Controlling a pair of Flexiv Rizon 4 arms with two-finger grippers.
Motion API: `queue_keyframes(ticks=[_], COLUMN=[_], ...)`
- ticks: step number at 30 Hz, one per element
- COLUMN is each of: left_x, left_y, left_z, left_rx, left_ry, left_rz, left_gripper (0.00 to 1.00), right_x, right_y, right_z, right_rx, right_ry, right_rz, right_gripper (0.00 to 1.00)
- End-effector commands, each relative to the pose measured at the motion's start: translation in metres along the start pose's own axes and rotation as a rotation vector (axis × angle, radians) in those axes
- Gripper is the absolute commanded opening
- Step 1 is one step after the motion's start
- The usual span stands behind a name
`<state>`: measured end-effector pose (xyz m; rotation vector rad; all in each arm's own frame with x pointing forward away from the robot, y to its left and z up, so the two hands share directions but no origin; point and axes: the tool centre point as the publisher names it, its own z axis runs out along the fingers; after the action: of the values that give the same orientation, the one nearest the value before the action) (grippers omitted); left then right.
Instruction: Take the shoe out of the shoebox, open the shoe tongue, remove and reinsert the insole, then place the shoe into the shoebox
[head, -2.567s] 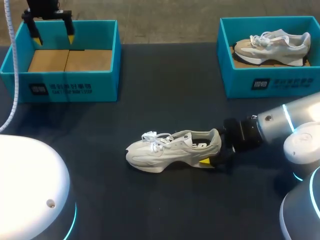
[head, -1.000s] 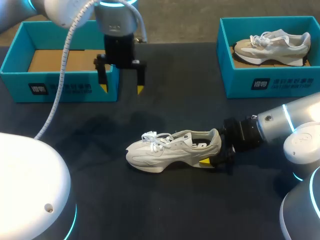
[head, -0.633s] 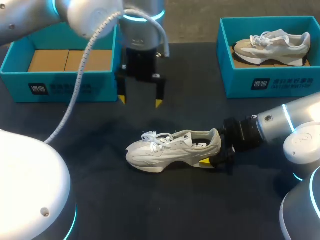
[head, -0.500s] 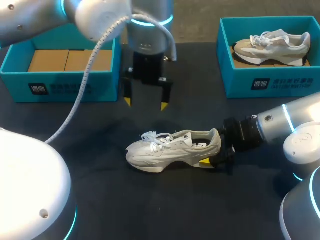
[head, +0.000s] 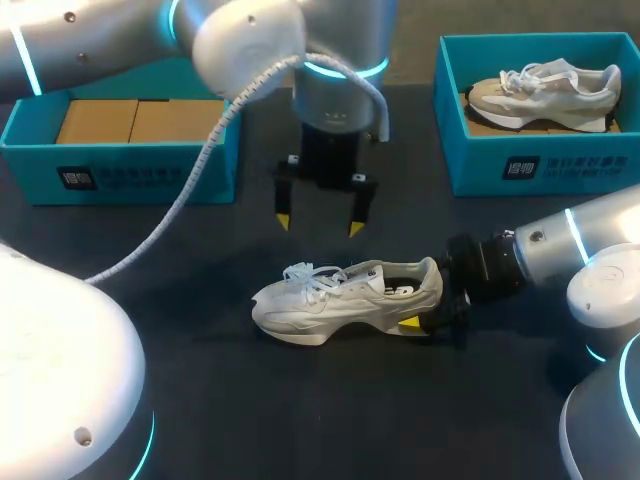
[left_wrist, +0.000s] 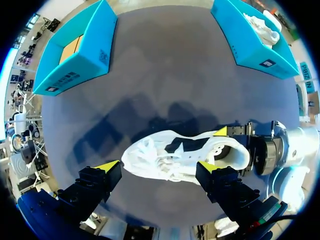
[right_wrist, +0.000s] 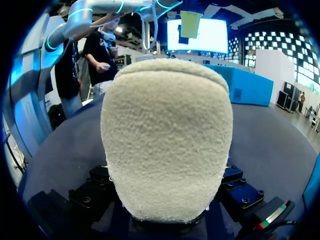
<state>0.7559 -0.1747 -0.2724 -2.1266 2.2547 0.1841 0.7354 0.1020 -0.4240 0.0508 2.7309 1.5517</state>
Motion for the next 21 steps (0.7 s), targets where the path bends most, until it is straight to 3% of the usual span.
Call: queue_keyframes(ticks=[1,15,21], left_x=[0.016,0.04,0.049], left_y=[0.008,0.028,0.03], left_z=[0.005,0.007,0.018], left_rx=[0.043,0.12,0.13], left_ry=[-0.037,-0.029,-0.05], left_rz=[-0.008,-0.079,-0.089], left_gripper=[1.0,1.0,1.0], right_x=[-0.001,-0.001,-0.001], right_y=[0.001,0.001,0.001], right_z=[0.001,0.001,0.001], right_rx=[0.005,0.005,0.005], right_ry=[0.0,0.0,0.0], right_rz=[0.001,0.001,0.001], right_gripper=[0.0,0.0,0.0])
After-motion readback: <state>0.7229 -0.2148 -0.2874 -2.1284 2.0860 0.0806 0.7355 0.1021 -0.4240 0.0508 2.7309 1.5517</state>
